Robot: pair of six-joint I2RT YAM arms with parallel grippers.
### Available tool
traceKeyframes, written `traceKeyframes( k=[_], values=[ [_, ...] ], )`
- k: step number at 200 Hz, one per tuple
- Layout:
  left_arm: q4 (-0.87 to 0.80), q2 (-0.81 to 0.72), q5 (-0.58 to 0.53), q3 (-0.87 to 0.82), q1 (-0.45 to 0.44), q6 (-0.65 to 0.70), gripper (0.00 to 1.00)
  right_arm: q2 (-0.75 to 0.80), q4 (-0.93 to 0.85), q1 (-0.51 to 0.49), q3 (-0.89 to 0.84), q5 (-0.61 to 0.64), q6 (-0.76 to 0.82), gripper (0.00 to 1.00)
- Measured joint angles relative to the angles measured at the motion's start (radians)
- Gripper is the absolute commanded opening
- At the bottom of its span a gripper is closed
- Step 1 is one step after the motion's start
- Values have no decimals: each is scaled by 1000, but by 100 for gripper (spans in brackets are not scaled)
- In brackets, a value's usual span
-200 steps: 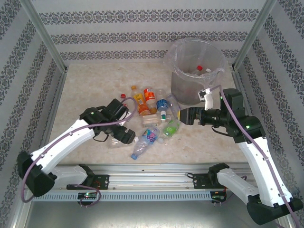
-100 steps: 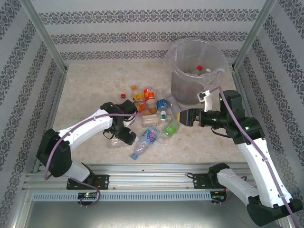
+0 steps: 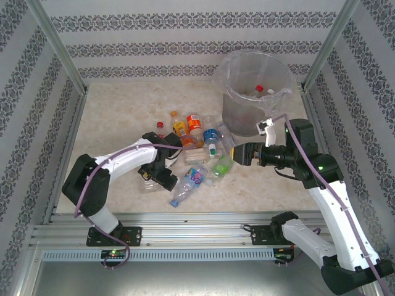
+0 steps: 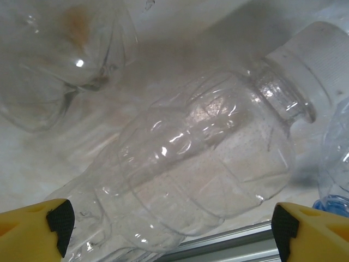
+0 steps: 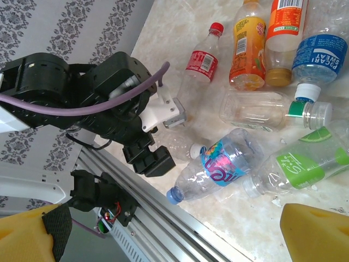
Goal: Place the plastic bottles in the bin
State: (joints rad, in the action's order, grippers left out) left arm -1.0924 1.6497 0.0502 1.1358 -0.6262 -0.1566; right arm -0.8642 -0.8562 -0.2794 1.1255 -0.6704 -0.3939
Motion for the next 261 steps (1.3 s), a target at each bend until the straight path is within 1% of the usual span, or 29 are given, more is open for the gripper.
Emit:
traceKeyframes(
  k=[72,109,182,215,249,261],
  values=[
    [0,43,31,0,0,-12,85,1,0,0,-3,3,0,98],
    [1,51,51,0,-3,-39,85,1,1,0,-5,3,0,98],
    [22,61,74,-32,-9,-133,84,5,3,0,-17,5,-4,98],
    [41,61,82,-51,-10,-163,77,5,14,0,-21,7,-11,98],
    [47,57,97,-61,-10,-183,66,5,16,0,-21,8,-22,98],
    [49,48,96,-64,-11,-190,64,5,16,0,-21,8,-25,98]
  ],
)
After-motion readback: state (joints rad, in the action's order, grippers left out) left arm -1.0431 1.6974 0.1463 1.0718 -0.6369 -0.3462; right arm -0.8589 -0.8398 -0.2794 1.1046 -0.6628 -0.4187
